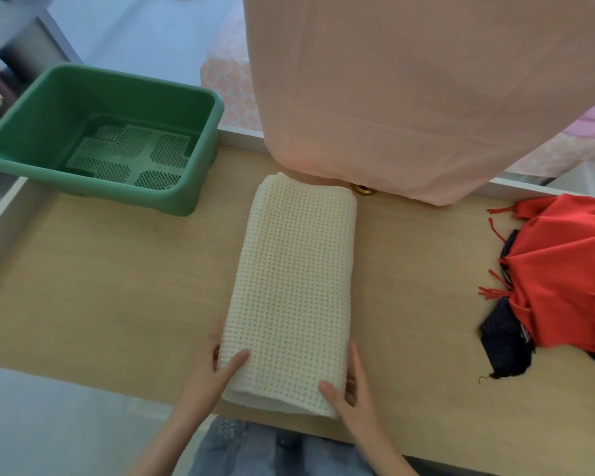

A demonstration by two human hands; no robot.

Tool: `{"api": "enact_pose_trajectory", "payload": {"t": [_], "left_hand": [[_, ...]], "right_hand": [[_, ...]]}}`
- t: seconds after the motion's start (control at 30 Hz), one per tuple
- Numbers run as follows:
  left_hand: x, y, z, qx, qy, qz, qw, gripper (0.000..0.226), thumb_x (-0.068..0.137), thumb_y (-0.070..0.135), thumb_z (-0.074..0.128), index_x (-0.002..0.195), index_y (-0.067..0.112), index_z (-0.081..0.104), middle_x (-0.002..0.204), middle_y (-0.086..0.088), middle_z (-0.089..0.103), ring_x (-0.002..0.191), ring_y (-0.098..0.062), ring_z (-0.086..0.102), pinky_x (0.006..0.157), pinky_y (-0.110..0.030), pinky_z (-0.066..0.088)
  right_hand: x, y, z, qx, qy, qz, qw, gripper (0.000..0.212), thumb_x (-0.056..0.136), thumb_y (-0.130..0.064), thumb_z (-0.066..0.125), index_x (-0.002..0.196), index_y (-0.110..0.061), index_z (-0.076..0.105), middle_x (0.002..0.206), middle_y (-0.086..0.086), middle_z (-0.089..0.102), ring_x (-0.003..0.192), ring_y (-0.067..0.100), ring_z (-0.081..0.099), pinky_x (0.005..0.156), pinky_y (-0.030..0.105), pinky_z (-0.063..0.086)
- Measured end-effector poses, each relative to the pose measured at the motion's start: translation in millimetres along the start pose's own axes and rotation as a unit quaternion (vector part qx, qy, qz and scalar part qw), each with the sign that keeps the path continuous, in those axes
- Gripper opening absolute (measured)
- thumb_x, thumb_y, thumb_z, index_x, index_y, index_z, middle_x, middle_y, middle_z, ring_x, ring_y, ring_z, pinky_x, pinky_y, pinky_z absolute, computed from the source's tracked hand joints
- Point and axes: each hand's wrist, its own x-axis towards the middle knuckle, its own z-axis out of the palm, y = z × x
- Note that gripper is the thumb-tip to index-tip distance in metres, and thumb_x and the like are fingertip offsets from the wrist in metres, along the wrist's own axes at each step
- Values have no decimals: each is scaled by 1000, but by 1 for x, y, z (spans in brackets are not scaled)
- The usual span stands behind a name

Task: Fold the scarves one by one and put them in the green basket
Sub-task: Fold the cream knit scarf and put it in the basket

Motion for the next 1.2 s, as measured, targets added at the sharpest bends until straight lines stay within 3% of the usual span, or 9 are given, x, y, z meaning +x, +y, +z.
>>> {"api": "enact_pose_trajectory", "payload": {"t": [0.13, 0.37, 0.47, 0.63, 0.77, 0.9, 1.0, 1.1, 1.2], "left_hand": [[-1, 15, 4, -17, 3, -2, 1000, 93, 64, 57, 79, 140, 41, 28, 135, 5, 51, 119, -16, 54, 99, -38, 47], [-23, 40, 4, -47, 20, -11, 999, 102, 54, 63, 74, 142, 51, 24, 139, 4, 22, 126, -19, 35, 110, -48, 34], [-34, 72, 2, -64, 62, 49, 995, 67, 80, 37, 75, 136, 45, 40, 142, 9, 13, 114, -7, 40, 96, -25, 38], [1, 153, -16, -64, 35, 112, 991, 23, 89, 32, 62, 112, 38, 63, 142, 7, 22, 120, -11, 33, 99, -30, 31], [67, 224, -24, -144, 19, 105, 984, 31, 90, 40, 56, 115, 21, 59, 121, 6, 50, 107, -12, 51, 84, -35, 52], [114, 242, -9, -71, 48, 172, 981, 43, 100, 29, 44, 141, 14, 43, 138, 4, 45, 112, -5, 46, 93, -28, 47], [133, 212, 7, 90, 19, 153, 984, 71, 92, 48, 54, 151, 20, 26, 155, -3, 28, 139, -18, 31, 109, -38, 31], [141, 179, 18, 166, 31, 130, 977, 101, 76, 52, 71, 152, 30, 10, 160, -1, 4, 146, -21, 11, 115, -49, 19], [148, 153, 25, 60, 89, 108, 988, 98, 69, 55, 77, 147, 25, 27, 147, -3, 37, 132, -22, 40, 108, -49, 38]], "right_hand": [[5, -12, 4, -1, 23, -21, 1000, 89, 64, -51, 78, 131, -65, 22, 147, -20, 35, 130, 3, 41, 110, 37, 38], [-13, -39, -6, -22, 68, -51, 996, 65, 86, -21, 69, 129, -60, 39, 129, -15, 34, 117, -7, 42, 107, 20, 32], [-18, -75, -18, -27, 75, -76, 994, 50, 86, -10, 66, 113, -52, 63, 122, -8, 38, 100, -20, 44, 85, 0, 37], [10, -155, -48, 126, 36, -44, 990, 30, 83, -19, 64, 111, -25, 70, 113, 1, 68, 98, 13, 63, 73, 24, 50], [85, -216, -69, 229, 80, -68, 968, 33, 96, -28, 48, 120, -10, 62, 116, 5, 66, 97, 23, 64, 80, 33, 53], [151, -222, -66, 32, 82, -111, 990, 37, 102, -43, 28, 119, -26, 56, 121, -9, 57, 94, 9, 56, 82, 24, 44], [180, -196, -60, -129, 86, -115, 981, 56, 96, -50, 43, 144, -22, 37, 151, -1, 32, 133, 14, 35, 110, 33, 28], [185, -177, -59, -162, 81, -134, 974, 76, 88, -45, 61, 151, -31, 21, 159, -6, 5, 144, 9, 9, 112, 25, 12], [186, -171, -65, -152, 59, -139, 977, 77, 87, -42, 64, 150, -36, 20, 157, -6, 8, 142, 9, 15, 112, 26, 17]]}}
